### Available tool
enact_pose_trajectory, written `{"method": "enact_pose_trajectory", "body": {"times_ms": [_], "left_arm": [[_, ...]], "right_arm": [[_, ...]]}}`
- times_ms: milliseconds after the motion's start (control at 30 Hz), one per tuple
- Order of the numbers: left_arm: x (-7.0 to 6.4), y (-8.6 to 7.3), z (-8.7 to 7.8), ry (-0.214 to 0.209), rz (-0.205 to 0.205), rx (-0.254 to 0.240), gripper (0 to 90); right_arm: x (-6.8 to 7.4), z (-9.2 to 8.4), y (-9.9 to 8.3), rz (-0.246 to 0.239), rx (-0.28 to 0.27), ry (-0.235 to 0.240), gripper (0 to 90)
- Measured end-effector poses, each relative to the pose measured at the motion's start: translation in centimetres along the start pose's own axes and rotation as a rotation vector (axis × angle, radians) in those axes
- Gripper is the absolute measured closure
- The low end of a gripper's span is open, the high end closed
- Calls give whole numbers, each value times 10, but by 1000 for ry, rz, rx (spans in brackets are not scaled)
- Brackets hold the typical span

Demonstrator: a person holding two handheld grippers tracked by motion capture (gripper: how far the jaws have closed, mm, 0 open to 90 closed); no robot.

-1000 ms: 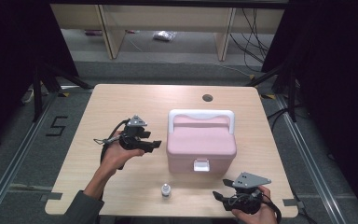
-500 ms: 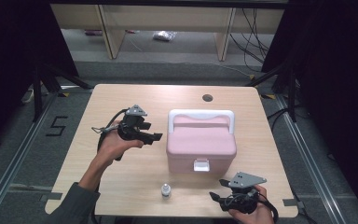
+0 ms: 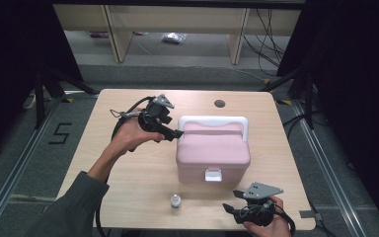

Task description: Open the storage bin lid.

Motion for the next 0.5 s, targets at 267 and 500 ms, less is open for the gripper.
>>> {"method": "enact_pose_trajectory", "body": {"times_ms": [267,500], "left_arm": [[5,12,9,-1,40,41,312],[2,25,17,-12,93,77,341]], "right_arm": [[-1,2,-1,-28,-6,13,413],[-1,2,-2,-16,0,16,414]]}}
Point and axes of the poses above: each handheld gripper's, and its own axes: z roughly forward along the jaws, y roughly out of its top, x roughly to its left, the point moved 5 cm from there along z, roughly forward along the jaws, and after that the axes turned 6 degrees about -y, right-handed, at the moved point
